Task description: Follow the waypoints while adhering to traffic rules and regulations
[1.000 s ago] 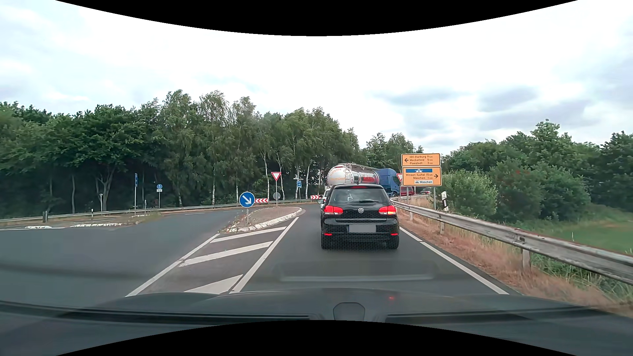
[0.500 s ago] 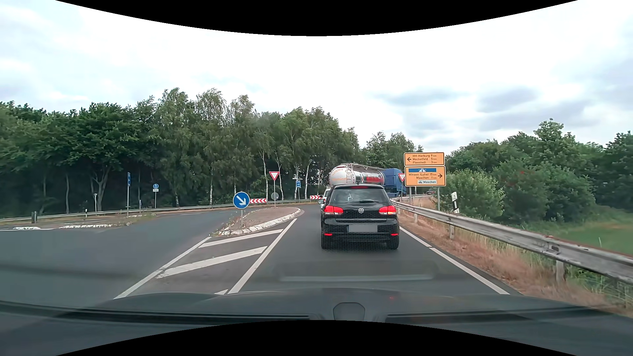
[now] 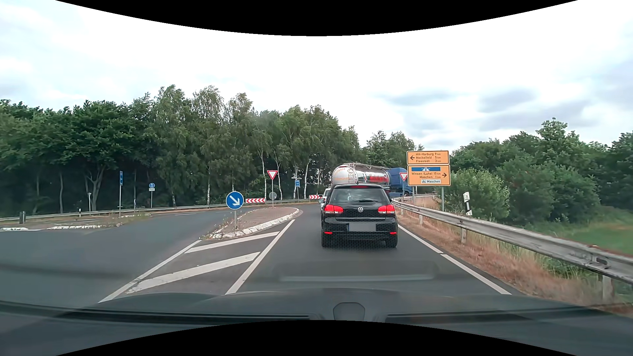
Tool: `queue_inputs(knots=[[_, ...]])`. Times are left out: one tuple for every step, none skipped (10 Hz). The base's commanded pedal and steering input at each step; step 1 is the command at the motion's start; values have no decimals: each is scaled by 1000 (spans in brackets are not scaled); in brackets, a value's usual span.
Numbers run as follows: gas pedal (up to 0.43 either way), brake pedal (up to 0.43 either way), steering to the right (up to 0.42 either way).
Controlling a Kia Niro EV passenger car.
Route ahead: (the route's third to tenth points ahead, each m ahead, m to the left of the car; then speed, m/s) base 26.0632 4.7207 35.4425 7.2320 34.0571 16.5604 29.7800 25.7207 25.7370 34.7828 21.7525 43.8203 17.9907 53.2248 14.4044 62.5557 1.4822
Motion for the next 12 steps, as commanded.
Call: queue_inputs(knots=[[0, 0, 7], [0, 0, 7], [0, 0, 7], [0, 0, 7], [8, 0, 7], [8, 0, 7], [20, 0, 7], [28, 0, 7], [39, 0, 7], [47, 0, 7], [79, 0, 6], [79, 0, 7]])
